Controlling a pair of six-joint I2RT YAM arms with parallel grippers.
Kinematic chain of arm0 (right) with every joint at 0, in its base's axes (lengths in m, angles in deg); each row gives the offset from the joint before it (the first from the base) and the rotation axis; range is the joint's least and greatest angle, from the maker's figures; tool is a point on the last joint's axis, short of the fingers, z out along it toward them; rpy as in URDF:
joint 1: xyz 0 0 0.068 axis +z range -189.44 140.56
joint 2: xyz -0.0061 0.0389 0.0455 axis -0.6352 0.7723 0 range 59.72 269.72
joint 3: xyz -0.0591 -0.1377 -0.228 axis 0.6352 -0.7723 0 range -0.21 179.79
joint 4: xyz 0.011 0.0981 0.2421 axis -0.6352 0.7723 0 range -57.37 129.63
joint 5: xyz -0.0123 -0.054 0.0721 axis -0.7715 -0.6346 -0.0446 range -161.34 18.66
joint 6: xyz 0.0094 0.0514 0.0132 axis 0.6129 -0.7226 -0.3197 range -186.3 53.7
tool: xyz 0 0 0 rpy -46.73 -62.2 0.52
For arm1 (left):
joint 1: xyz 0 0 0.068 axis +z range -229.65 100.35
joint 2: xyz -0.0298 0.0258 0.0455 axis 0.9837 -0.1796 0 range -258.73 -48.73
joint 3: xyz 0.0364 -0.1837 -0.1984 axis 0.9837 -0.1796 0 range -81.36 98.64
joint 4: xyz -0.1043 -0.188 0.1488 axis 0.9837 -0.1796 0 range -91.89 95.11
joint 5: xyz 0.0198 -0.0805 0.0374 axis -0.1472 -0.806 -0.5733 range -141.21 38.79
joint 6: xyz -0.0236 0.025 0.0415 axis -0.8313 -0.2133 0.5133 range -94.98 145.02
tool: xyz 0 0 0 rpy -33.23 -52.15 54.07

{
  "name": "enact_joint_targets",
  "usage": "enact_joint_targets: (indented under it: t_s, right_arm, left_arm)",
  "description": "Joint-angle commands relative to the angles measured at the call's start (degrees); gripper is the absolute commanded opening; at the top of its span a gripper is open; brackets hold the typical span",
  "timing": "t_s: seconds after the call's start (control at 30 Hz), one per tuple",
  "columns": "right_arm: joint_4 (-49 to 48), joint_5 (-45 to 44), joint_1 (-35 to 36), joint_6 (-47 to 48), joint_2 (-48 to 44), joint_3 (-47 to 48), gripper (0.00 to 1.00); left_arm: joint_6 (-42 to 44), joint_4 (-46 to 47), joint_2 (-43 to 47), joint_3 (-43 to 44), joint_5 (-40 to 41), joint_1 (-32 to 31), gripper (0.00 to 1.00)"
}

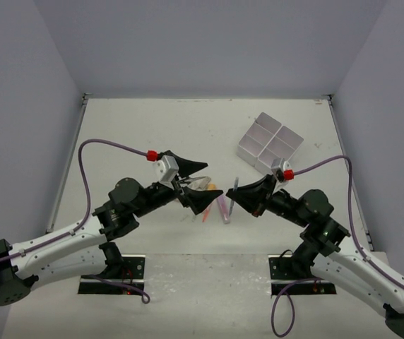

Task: Sort the stationery into containers
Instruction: Close the pen cap on the pen.

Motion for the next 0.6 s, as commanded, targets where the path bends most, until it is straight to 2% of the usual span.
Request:
enact_joint_targets:
  t_s: [0.0, 0.17, 0.23, 0.3, 0.43, 0.57]
  right_arm:
    - [2.27, -3.36, 0.04, 2.12, -2.02, 5.49, 0.00]
    - [3.84, -1.82, 0.01, 3.29, -2.97, 9.14, 0.00]
    - [3.75, 1.40, 0.01, 3.64, -2.45, 10.28, 0.00]
    - [3.06, 5.38, 0.08, 3.95, -1.65, 10.90, 0.00]
    - [1.51, 8.32, 0.01, 2.80, -1.16, 11.56, 0.00]
    - [0.38, 11.15, 0.10, 1.49, -1.87, 12.06, 0.00]
  left_arm:
    - [-1.07, -1.45, 2.50, -2.12, -0.16, 0.03, 1.00]
    - [-2.32, 4.63, 0.65, -5.46, -18.63, 0.03, 1.00]
    - [-5.35, 12.26, -1.29, -7.15, -28.67, -0.06, 1.00]
    - [-7.33, 18.10, -4.28, -7.89, -32.85, -0.12, 0.96]
    - [-7.60, 20.99, -8.55, -6.48, -35.48, -0.23, 0.88]
    - [-6.85, 21.19, -10.57, -5.23, -34.87, -0.23, 0.88]
